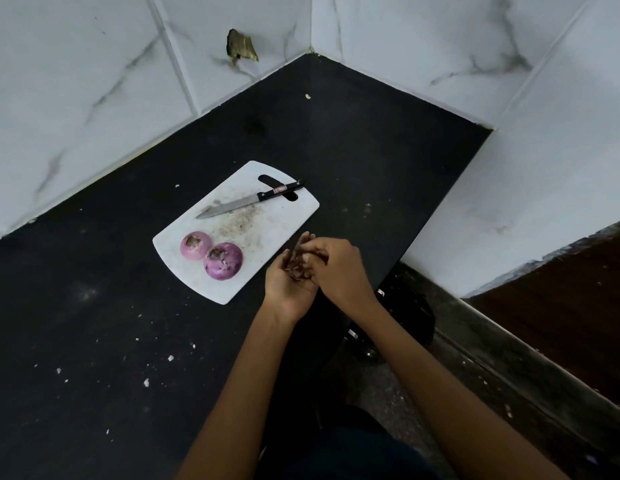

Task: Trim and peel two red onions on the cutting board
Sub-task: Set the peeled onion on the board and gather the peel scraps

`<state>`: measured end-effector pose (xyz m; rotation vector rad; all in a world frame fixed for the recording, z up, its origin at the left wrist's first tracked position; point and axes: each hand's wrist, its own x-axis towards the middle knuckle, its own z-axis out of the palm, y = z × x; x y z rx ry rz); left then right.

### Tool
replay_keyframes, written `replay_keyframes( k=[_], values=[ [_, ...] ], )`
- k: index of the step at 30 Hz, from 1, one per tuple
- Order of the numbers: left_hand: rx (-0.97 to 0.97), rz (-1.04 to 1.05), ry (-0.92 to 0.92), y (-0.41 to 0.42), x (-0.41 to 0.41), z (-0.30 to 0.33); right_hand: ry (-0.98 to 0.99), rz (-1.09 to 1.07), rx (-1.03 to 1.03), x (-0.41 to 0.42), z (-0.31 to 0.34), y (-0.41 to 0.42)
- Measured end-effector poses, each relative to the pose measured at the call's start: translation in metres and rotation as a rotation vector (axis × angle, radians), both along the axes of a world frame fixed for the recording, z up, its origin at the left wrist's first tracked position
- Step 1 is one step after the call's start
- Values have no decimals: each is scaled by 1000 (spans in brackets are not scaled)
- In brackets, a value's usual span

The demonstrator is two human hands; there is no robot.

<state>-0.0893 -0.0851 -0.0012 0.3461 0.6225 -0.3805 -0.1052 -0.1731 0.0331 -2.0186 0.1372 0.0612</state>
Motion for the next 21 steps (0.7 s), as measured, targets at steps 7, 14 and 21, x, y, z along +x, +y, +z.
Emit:
replay_keyframes(
  k=[7,14,21],
  values=[
    [34,30,1,-45,-7,18,-185,-245,49,-9,-4,-20],
    [463,-149,-231,-121,-20,47,-171,-409,298,-22,10,-70],
    [713,-326,-345,-237,-31,47,-78,-580,504,-27,-5,-182]
  ],
)
